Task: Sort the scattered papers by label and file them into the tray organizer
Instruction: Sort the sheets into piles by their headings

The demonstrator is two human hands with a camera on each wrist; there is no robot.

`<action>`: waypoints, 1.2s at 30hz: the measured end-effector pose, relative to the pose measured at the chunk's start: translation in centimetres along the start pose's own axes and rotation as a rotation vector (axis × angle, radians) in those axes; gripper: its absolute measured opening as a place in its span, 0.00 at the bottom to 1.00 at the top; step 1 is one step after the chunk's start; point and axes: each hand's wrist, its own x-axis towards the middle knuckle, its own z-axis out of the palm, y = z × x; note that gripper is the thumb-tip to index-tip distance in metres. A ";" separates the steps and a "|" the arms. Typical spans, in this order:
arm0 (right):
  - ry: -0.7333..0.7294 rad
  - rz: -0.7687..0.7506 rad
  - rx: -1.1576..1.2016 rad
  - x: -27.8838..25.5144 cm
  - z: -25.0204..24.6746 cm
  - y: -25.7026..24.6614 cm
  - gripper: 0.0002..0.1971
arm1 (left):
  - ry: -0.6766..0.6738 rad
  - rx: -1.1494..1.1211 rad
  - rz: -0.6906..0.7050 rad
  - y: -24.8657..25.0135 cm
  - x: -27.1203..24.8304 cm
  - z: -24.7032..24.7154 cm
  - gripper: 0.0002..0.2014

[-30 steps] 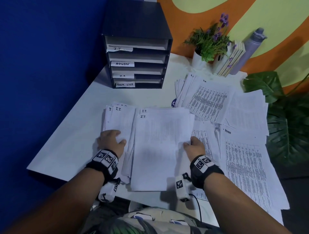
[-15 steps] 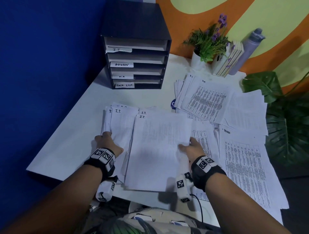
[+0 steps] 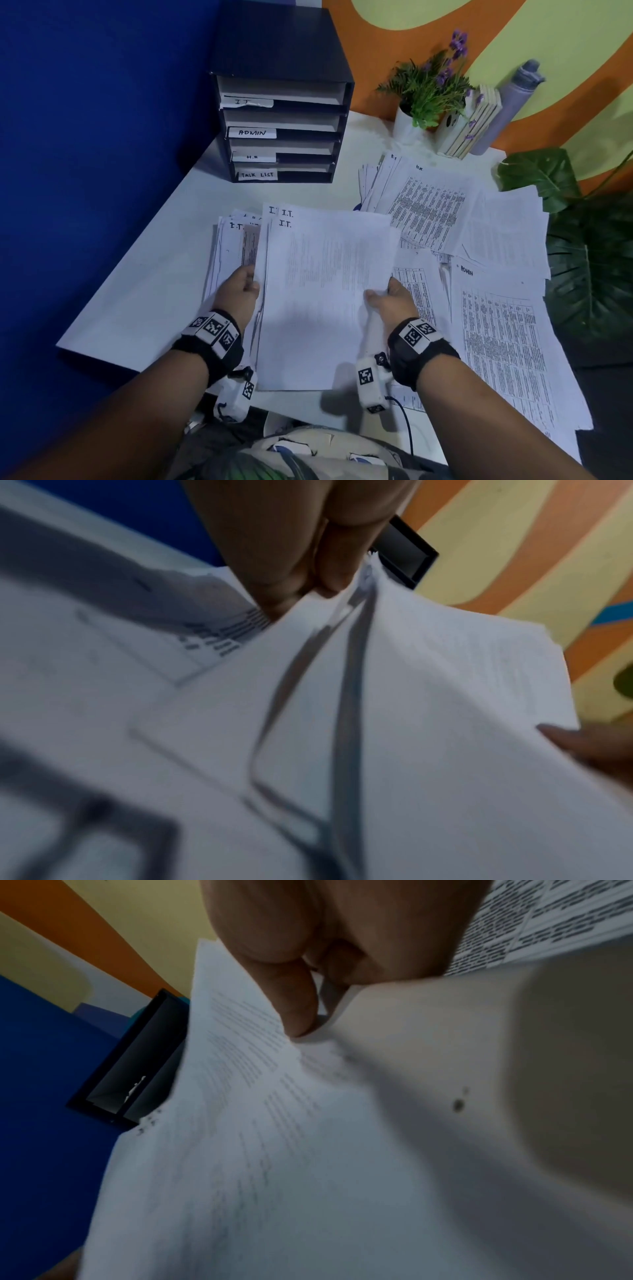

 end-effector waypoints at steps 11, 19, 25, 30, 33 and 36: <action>0.061 0.089 -0.177 0.0 -0.9 0.6 0.33 | 0.100 0.660 -0.203 -1.2 1.1 -1.9 0.44; 0.000 0.068 -0.022 0.4 -1.1 1.2 0.20 | 0.223 0.271 -0.066 -0.7 0.4 -2.0 0.15; -0.135 0.003 0.220 -1.3 -0.5 -1.3 0.07 | 0.186 0.076 0.003 0.9 0.3 -2.7 0.09; -0.169 -0.035 0.332 -1.3 0.2 -2.8 0.07 | 0.165 -0.010 -0.015 1.6 0.4 -2.9 0.16; -0.161 -0.060 0.308 -1.3 0.2 -3.3 0.08 | 0.228 -0.015 0.016 2.6 0.1 -3.0 0.12; -0.149 -0.078 0.281 -1.5 -0.1 -3.3 0.09 | 0.354 -0.033 0.068 3.4 0.2 -3.8 0.04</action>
